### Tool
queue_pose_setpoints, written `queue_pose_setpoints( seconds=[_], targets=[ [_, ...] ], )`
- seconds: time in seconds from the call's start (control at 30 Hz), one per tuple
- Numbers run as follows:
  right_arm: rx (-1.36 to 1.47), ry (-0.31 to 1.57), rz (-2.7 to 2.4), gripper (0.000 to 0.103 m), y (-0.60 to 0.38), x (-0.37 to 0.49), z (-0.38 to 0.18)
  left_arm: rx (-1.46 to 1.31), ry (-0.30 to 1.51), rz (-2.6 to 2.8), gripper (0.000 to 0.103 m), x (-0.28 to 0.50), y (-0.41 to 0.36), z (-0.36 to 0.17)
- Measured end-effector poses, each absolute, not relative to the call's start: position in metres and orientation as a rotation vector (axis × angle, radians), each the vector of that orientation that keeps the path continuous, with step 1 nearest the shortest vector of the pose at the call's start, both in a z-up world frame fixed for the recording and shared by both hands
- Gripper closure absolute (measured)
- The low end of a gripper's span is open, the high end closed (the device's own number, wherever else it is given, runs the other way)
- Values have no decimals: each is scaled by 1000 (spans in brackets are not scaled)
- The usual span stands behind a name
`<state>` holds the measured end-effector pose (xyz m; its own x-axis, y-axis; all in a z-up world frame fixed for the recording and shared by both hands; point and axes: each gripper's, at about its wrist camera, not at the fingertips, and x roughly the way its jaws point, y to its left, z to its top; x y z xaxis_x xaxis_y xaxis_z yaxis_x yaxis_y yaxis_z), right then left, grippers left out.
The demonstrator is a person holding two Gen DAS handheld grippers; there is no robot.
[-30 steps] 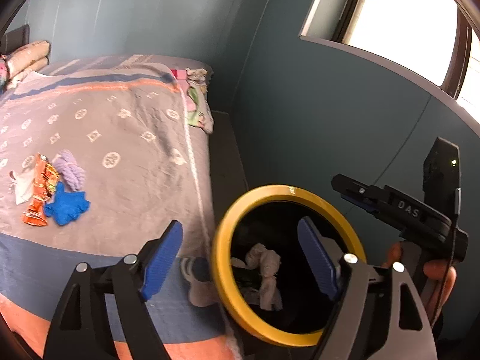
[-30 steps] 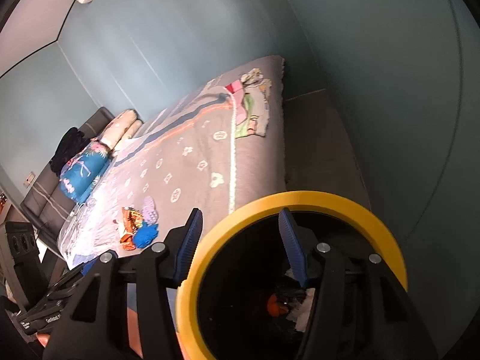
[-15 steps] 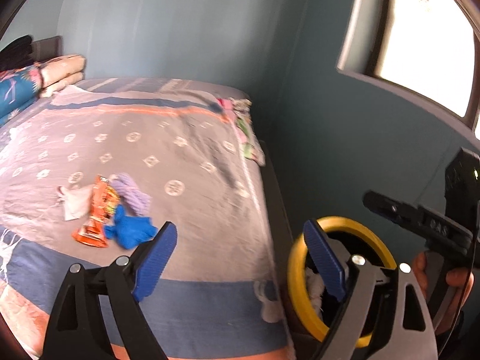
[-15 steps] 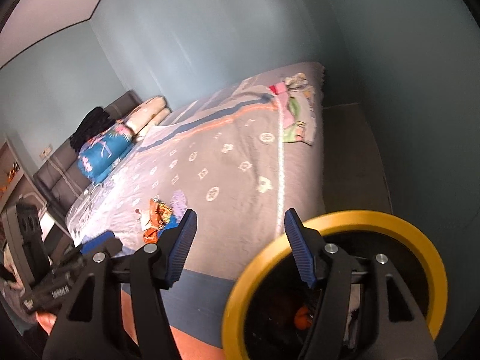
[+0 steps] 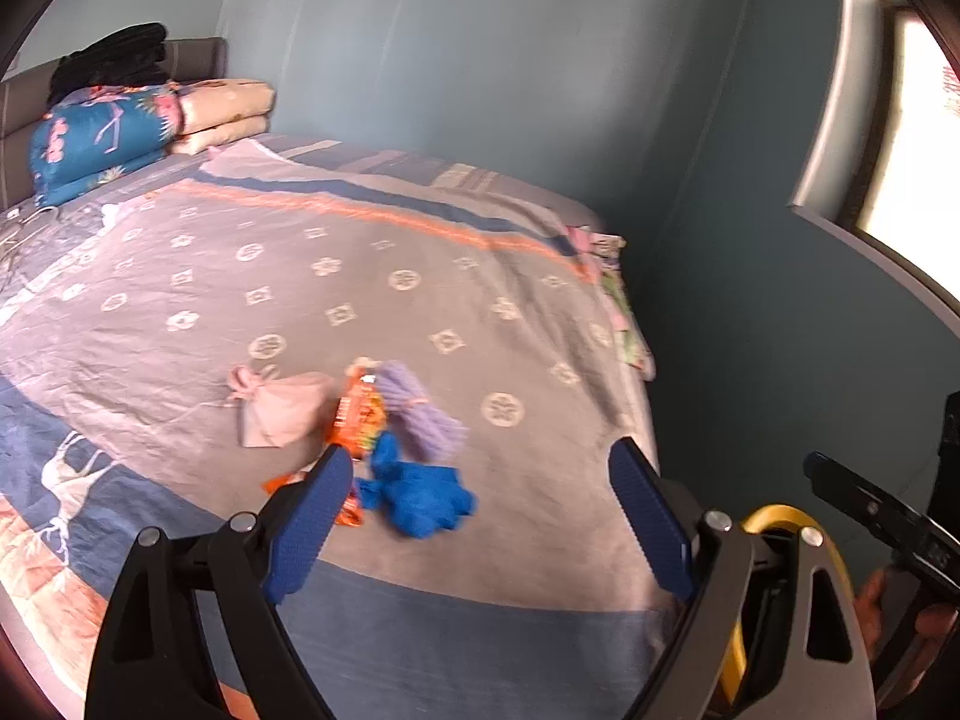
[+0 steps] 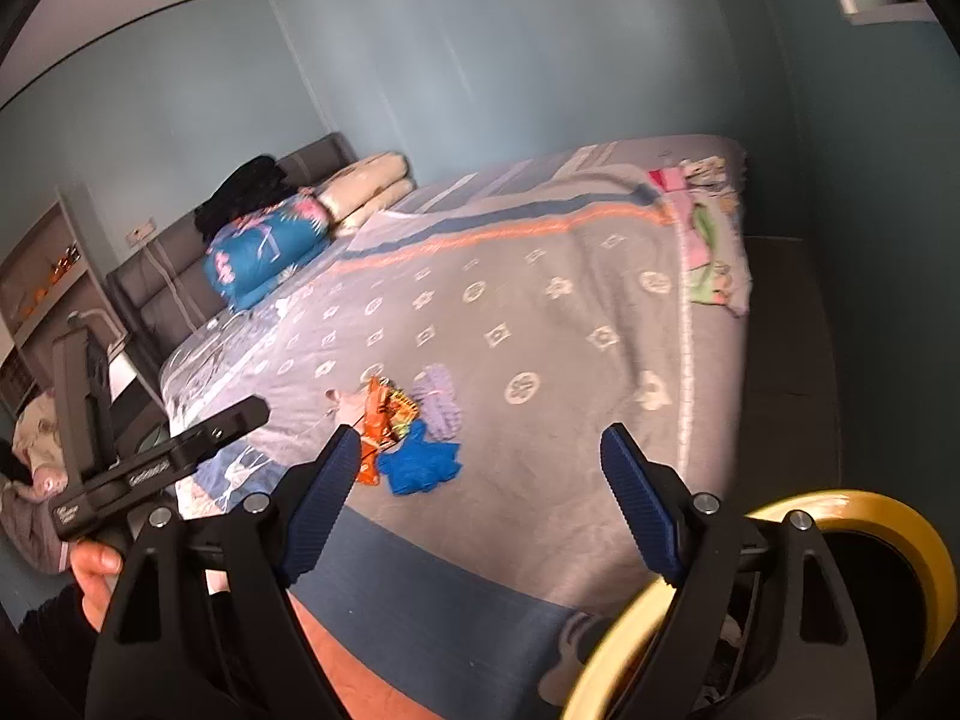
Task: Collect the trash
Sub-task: 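Move both tools back over the snack wrapper and blue glove on the bed, then grasp the orange snack wrapper with the left tool while the right tool grasps the blue glove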
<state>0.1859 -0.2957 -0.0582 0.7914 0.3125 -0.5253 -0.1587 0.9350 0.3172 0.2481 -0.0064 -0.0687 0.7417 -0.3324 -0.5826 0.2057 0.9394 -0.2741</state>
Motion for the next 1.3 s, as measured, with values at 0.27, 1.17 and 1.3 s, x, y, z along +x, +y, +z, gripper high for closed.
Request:
queue_pose_setpoints(
  seconds=[0.27, 1.17, 1.3],
  targets=[
    [217, 707, 288, 22, -257, 230, -75, -213, 729, -209, 19, 288, 27, -95],
    [15, 1001, 417, 22, -139, 358, -196, -189, 880, -191, 19, 398, 37, -188],
    [-8, 1041, 407, 26, -128, 370, -208, -222, 901, -191, 28, 408, 41, -200]
  ],
)
